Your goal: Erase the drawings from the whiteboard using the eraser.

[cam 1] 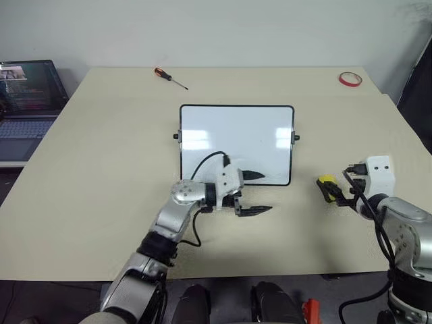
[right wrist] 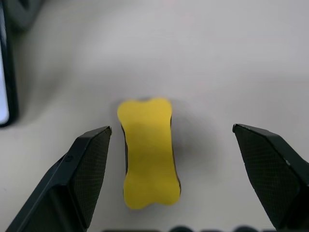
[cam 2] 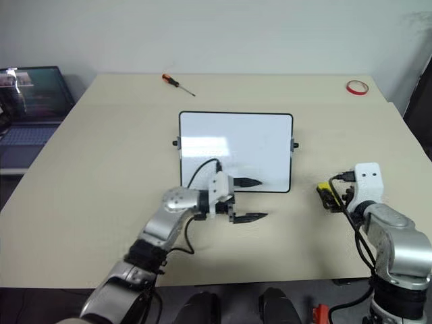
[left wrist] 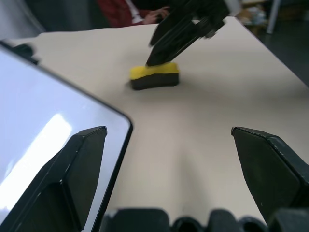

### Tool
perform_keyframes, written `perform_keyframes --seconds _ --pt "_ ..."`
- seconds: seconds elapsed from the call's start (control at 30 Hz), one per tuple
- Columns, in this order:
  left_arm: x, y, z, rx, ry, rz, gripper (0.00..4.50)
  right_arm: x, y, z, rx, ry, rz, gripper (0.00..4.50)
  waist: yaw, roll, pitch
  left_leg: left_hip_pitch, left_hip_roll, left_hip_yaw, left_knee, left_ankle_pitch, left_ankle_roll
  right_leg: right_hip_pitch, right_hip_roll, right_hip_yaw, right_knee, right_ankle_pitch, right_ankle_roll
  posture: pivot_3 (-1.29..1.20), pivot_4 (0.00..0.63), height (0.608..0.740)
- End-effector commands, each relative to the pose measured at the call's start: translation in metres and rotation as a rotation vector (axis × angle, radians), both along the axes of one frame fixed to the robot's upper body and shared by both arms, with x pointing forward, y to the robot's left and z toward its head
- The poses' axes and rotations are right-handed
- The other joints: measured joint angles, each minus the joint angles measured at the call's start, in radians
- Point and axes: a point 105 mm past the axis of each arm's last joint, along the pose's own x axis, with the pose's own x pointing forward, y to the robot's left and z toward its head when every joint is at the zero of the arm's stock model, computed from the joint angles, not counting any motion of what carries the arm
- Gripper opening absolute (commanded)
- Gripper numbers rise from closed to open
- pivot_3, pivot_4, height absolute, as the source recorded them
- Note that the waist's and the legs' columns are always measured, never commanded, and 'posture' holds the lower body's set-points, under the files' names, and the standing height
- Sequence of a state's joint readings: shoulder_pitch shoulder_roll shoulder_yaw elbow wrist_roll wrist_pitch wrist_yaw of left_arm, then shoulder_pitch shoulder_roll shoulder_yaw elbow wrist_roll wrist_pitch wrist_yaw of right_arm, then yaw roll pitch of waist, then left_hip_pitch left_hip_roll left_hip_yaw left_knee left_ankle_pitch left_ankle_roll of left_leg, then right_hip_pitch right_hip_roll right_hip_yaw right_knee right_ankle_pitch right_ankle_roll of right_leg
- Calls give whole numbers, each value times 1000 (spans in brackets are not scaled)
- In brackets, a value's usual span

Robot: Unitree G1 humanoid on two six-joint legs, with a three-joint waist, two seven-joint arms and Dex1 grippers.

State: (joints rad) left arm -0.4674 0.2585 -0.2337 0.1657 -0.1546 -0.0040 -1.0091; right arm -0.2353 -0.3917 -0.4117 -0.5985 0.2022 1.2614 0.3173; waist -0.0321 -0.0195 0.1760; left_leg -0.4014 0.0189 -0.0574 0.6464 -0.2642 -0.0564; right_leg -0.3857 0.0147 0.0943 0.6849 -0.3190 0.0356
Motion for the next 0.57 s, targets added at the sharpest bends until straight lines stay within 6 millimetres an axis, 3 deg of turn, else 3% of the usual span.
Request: perform_keyframes --seconds 0.03,0.13,0.2,0.4,0.47,0.57 --pt "2 13 34 -129 -65 147 4500 -15 -1 20 1 -106 -24 4413 1 0 0 0 0 0 0 0 0 0 0 0 0 0 0 0 150 740" --pt "5 41 40 -220 -85 423 4500 -35 -1 12 -16 -144 -48 4413 6 1 -3 0 0 -1 1 0 0 1 -1 0 0 0 0 0 150 740" --pt "3 56 32 -227 -84 555 4500 -49 -4 3 -56 -156 -62 4413 6 2 -4 0 1 -2 0 0 0 2 -2 0 -2 0 0 0 150 740" --pt "-13 108 -17 -210 -6 965 4500 -96 -15 -37 -100 -158 -167 4413 1 7 -10 6 2 -1 0 0 0 7 -2 0 -2 0 0 0 150 740" --pt "-26 118 -32 -192 15 1056 4500 -107 -11 -43 -106 -168 -193 4413 -2 7 -10 8 2 -1 0 0 0 9 -2 1 -2 0 0 0 150 740" --pt "-38 123 -39 -187 11 1122 4500 -113 -4 -47 -106 -185 -192 4413 -5 6 -11 16 4 1 -1 0 0 15 -1 2 -3 -2 3 0 150 740"
